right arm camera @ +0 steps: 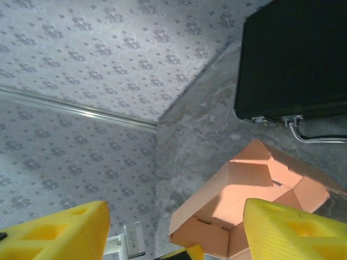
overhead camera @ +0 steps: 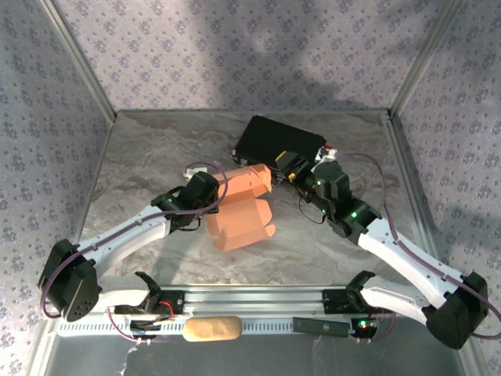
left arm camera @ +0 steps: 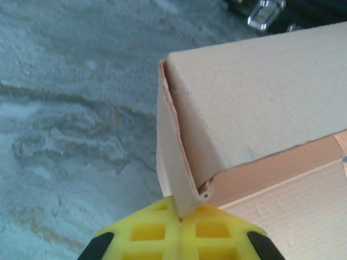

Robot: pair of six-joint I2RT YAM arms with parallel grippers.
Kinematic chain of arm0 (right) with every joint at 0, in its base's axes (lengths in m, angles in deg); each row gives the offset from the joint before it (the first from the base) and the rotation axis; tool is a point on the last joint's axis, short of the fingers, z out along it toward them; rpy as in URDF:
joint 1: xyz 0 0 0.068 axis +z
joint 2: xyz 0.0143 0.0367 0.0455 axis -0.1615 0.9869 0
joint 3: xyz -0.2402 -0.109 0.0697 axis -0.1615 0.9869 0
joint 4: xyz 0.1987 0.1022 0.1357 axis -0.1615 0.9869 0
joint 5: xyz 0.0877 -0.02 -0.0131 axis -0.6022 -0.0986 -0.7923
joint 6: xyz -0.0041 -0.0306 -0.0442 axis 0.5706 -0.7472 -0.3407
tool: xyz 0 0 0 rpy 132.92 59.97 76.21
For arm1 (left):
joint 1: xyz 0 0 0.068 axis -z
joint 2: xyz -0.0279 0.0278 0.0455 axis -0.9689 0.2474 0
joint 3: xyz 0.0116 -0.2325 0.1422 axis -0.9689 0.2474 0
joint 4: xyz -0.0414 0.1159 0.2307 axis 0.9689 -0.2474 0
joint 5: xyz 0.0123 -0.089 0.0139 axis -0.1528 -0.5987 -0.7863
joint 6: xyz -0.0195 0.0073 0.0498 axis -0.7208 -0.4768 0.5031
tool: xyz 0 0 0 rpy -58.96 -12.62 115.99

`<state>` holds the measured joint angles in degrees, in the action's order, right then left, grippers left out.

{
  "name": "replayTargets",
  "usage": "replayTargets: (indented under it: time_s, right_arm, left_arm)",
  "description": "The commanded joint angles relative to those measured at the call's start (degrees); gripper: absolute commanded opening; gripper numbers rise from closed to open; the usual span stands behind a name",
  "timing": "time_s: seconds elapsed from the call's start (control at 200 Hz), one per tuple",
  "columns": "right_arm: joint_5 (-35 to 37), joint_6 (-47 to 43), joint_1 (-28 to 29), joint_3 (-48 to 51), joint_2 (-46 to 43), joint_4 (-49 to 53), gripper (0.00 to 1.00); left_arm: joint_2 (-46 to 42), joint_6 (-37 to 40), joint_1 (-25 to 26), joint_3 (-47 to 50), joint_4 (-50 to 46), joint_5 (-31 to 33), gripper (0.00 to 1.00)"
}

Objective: Fold the paper box

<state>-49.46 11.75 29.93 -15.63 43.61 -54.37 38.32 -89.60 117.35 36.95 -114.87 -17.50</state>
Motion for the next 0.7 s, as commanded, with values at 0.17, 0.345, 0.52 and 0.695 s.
replayTargets:
  time_s: [0.17, 0.345, 0.52, 0.695]
  right_arm:
    - [-3.4, -9.5, 1.8, -10.7, 10.0, 11.7, 0.62]
    - [-5.1, -8.9, 2.2, -12.6, 17.3, 9.5, 0.6]
    - [-4.0, -9.8, 2.7, -16.5, 23.1, 10.5, 0.58]
    - [-3.7, -9.4, 3.3, -17.7, 27.0, 9.5, 0.57]
  left_arm:
    - [-2.4, -1.5, -0.2, -4.7, -8.7, -4.3, 0.0]
    - [-2.4, -1.6, -0.1, -6.1, -10.1, -4.9, 0.0]
    - [-2.9, -1.6, -0.1, -6.3, -10.4, -4.9, 0.0]
    - [-2.8, -1.4, 0.2, -6.5, -10.3, -5.1, 0.0]
